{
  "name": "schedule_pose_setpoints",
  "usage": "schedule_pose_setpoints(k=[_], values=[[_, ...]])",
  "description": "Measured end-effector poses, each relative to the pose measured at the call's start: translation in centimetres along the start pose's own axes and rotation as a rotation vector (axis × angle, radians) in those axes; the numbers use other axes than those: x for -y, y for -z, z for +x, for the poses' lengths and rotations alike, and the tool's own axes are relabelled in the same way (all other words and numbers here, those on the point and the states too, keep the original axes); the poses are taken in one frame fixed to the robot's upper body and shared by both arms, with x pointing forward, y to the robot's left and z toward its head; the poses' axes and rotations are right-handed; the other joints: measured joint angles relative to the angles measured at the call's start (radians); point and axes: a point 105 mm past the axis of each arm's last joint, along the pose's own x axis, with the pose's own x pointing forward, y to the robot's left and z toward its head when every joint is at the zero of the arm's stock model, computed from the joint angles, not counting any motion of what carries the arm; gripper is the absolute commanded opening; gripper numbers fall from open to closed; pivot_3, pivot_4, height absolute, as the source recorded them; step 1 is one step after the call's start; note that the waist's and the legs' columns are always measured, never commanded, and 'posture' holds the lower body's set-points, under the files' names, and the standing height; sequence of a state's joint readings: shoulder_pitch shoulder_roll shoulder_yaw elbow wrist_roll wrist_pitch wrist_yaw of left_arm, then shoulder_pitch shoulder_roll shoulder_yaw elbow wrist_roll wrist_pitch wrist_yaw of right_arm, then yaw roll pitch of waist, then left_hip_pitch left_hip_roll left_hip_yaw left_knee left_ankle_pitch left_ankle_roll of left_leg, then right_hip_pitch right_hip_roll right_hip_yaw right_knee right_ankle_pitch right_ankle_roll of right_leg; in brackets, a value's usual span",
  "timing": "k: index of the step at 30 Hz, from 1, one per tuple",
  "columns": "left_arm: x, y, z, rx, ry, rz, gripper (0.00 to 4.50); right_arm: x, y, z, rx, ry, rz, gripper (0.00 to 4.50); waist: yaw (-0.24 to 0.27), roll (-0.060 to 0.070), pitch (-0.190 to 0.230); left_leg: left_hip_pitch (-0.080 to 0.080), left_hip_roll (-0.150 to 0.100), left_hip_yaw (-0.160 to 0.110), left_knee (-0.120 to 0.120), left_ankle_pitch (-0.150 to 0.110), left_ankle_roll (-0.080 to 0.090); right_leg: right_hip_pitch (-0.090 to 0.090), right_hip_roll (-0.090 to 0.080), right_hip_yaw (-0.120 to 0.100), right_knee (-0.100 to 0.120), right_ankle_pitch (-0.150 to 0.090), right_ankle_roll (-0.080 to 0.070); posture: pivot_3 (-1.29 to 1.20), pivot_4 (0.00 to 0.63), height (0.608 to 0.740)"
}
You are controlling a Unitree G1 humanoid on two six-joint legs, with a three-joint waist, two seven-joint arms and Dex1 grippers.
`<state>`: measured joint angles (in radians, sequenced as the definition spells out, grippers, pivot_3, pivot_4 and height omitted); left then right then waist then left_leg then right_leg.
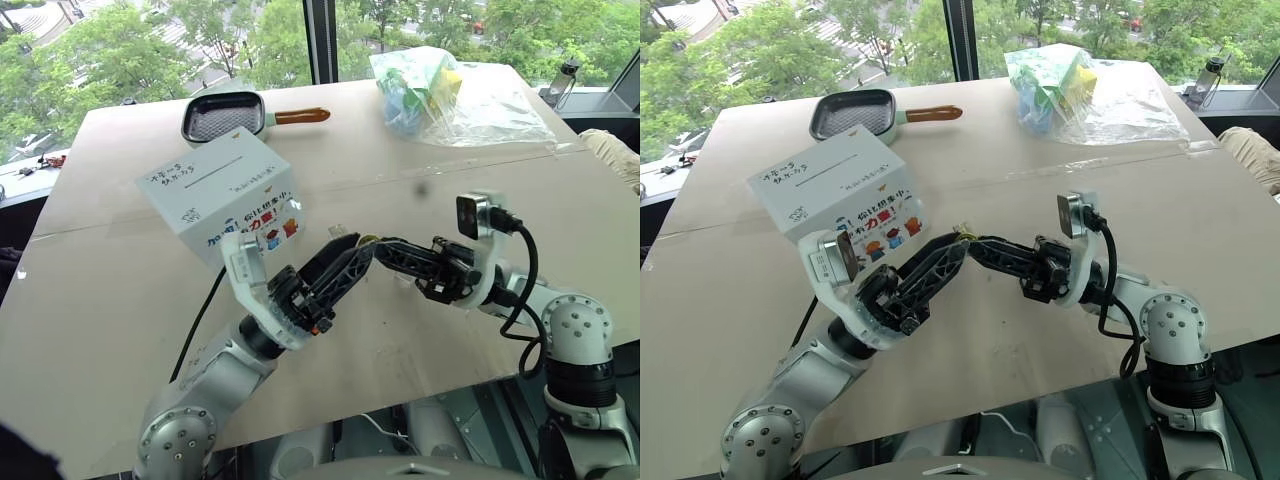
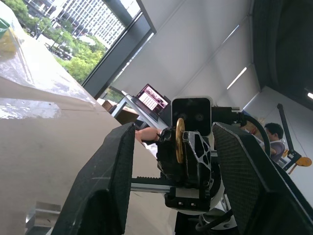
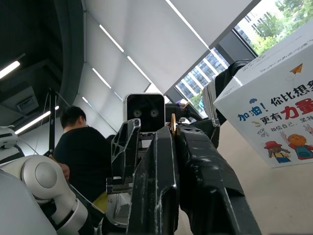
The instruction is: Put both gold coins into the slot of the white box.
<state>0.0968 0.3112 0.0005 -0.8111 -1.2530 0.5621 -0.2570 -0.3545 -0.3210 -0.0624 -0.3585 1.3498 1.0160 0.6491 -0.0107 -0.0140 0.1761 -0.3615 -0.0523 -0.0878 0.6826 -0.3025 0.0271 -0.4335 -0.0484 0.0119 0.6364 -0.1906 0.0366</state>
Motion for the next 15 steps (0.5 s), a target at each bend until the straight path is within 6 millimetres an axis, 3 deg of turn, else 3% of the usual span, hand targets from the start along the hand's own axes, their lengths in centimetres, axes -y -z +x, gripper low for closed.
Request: schedule_pose_setpoints(k=[5, 8, 10, 12, 15], values=[[0.03, -0.04, 0.04, 0.000, 0.010, -0.005, 2.43, -0.32, 0.20, 0.20, -0.018, -0.009, -0.010, 0.00, 0.000, 0.000, 0.000, 0.000, 0.000, 0.000, 0.000, 0.000, 0.000, 0.000, 0.000, 0.000, 0.000, 0.000, 0.000, 0.00, 0.150, 0.721], [-0.05, -0.04, 0.02, 0.002, 0.011, -0.008, 1.65, -0.33, 0.32, 0.26, -0.023, -0.012, -0.007, 0.00, 0.000, 0.000, 0.000, 0.000, 0.000, 0.000, 0.000, 0.000, 0.000, 0.000, 0.000, 0.000, 0.000, 0.000, 0.000, 0.00, 0.150, 0.721], [0.22, -0.13, 0.02, 0.010, 0.033, -0.019, 0.62, -0.27, 0.44, 0.28, -0.030, -0.009, -0.007, 0.00, 0.000, 0.000, 0.000, 0.000, 0.000, 0.000, 0.000, 0.000, 0.000, 0.000, 0.000, 0.000, 0.000, 0.000, 0.000, 0.00, 0.150, 0.721], [0.19, -0.32, -0.02, 0.021, 0.032, -0.019, 0.01, -0.26, 0.42, 0.21, -0.032, -0.006, -0.009, 0.00, 0.000, 0.000, 0.000, 0.000, 0.000, 0.000, 0.000, 0.000, 0.000, 0.000, -0.001, 0.000, -0.001, 0.000, 0.000, 0.00, 0.150, 0.721], [0.27, -0.33, -0.07, 0.021, 0.039, -0.023, 0.01, -0.28, 0.47, 0.18, -0.037, -0.009, -0.009, 0.00, 0.000, 0.000, 0.000, 0.000, 0.000, 0.000, 0.000, 0.000, 0.000, 0.000, -0.001, 0.000, -0.001, 0.000, 0.000, 0.00, 0.150, 0.721]])
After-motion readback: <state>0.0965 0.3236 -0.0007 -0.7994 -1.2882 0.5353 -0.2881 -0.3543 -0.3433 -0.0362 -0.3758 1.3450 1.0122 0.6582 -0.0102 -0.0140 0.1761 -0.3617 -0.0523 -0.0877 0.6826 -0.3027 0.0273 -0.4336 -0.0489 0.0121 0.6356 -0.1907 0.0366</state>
